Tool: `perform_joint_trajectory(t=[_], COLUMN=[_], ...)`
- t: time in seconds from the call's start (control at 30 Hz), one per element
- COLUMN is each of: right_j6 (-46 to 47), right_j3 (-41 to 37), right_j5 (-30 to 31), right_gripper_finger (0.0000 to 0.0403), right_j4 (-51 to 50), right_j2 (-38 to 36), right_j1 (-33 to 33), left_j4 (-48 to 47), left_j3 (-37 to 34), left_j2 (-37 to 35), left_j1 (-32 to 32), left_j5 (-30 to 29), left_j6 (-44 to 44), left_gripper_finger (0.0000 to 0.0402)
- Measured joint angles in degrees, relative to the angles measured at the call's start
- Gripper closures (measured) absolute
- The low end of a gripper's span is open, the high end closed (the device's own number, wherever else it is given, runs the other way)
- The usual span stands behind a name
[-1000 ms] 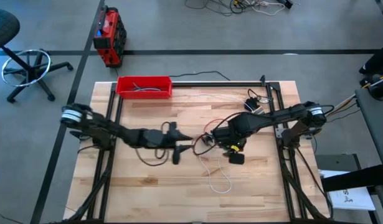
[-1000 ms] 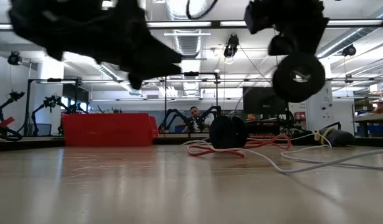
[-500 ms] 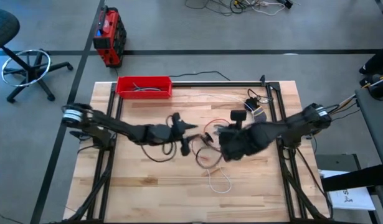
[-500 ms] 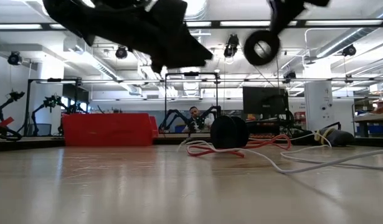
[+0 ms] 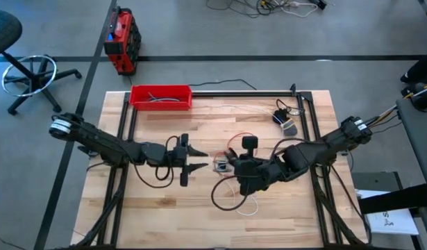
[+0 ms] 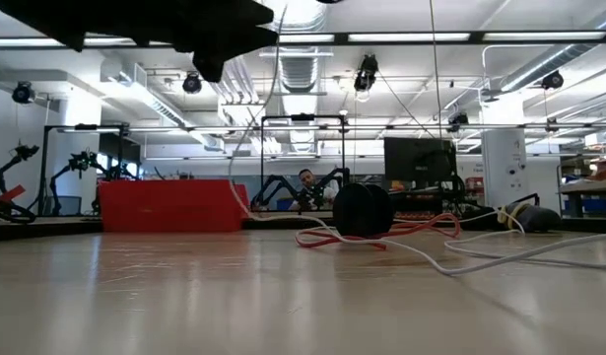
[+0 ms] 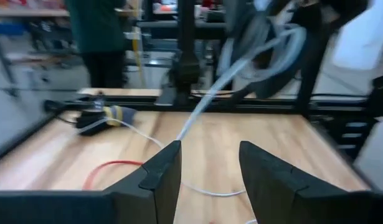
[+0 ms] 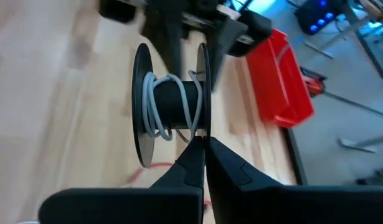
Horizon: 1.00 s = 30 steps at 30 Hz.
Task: Coil cords
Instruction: Coil the white wire onto the black spool
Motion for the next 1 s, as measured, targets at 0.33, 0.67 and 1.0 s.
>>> perform_joint_trajectory(t=[0.33, 0.67, 1.0], right_j6=[1.6, 2.4, 3.2], right_j3=[0.0, 0.0, 0.0], right_j5=[-4.3, -4.6, -5.8], right_gripper_finger=[0.0403, 0.0403, 0.0403], right_j4=[3.2, 3.1, 3.2], right_j2=[0.5, 0.5, -3.2], right_j1=[0.1, 0.1, 0.1], left_j4=[-1.0, -9.1, -11.5], left_j3=[1.2, 4.5, 1.1], left_j2=[0.3, 0.2, -1.7], left_j1=[-2.2, -2.4, -2.4], left_j5=[-5.6, -5.1, -6.0], left_j6=[5.2, 4.9, -0.6], left_gripper_finger=[0.026, 0.036, 0.04])
